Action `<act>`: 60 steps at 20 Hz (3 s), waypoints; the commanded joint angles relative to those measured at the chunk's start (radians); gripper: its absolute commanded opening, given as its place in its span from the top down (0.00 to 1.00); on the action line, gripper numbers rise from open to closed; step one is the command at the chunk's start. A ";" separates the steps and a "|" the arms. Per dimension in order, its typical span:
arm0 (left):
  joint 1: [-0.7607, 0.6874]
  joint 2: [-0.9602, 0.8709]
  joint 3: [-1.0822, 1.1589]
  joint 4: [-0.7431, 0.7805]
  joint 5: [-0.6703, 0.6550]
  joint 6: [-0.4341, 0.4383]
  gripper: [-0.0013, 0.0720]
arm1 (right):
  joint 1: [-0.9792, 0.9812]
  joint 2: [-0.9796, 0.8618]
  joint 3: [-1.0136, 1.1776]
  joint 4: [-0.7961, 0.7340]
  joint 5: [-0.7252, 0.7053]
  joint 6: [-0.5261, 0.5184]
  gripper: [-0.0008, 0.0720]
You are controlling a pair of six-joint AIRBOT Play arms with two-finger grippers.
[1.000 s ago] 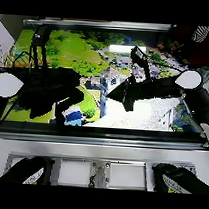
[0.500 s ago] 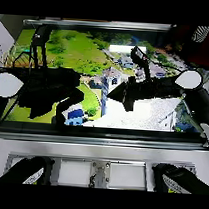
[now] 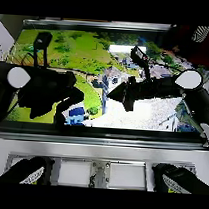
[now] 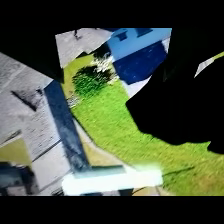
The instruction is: Fold the clothes and pants, and hang the long-sleeved shirts on hangers.
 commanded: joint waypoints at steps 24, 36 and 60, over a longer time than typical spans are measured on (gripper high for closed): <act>-0.154 0.000 0.333 -0.128 0.117 -0.023 0.97 | -0.178 0.098 0.006 0.003 -0.315 0.114 0.96; -0.583 -0.474 0.683 -0.119 0.417 -0.067 0.06 | -0.704 0.308 0.005 -0.129 -0.402 0.393 0.96; 0.174 -0.478 -0.049 -0.259 0.110 0.129 0.96 | -0.714 0.077 -0.547 -0.583 -0.156 0.698 0.19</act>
